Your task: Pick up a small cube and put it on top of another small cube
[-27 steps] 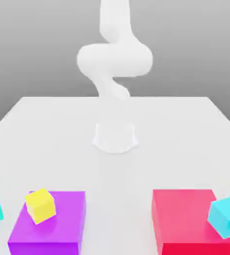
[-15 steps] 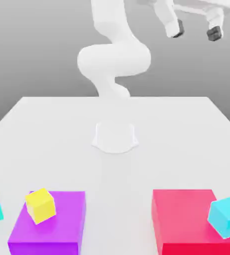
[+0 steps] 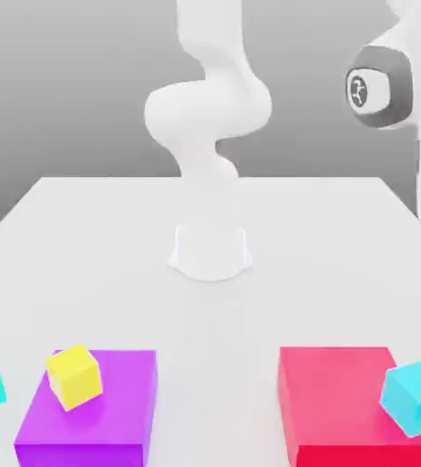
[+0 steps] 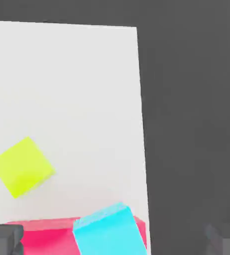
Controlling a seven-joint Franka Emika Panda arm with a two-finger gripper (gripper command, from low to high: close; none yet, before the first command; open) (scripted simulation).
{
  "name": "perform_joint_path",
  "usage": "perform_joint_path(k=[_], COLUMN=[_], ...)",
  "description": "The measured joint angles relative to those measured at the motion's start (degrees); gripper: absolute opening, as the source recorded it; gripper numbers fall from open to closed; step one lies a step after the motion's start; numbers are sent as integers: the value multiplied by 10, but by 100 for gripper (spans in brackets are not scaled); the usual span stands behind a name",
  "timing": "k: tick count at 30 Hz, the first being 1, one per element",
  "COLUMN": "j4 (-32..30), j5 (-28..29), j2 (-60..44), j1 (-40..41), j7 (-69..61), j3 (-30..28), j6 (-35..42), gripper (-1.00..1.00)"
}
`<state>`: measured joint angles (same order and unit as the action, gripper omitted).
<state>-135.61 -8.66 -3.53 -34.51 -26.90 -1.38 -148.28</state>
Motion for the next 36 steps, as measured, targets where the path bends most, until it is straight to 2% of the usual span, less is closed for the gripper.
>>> perform_joint_path(k=[8,12,13,20,26,33,36], j4=[-11,2,5,5,-16,14,27], j5=[84,100,101,101,112,193,188], j2=[-125,-205,-222,-223,-130,-82,-81], j1=[-38,-43,-44,-44,-53,-56,-12], j7=[-114,-118,-118,-118,-105,-19,-22], j3=[26,24,24,24,27,-42,-85], j6=[-52,-113,-126,-126,-62,-91,-83], gripper=[0,0,-100,-100,-100,-100,-100])
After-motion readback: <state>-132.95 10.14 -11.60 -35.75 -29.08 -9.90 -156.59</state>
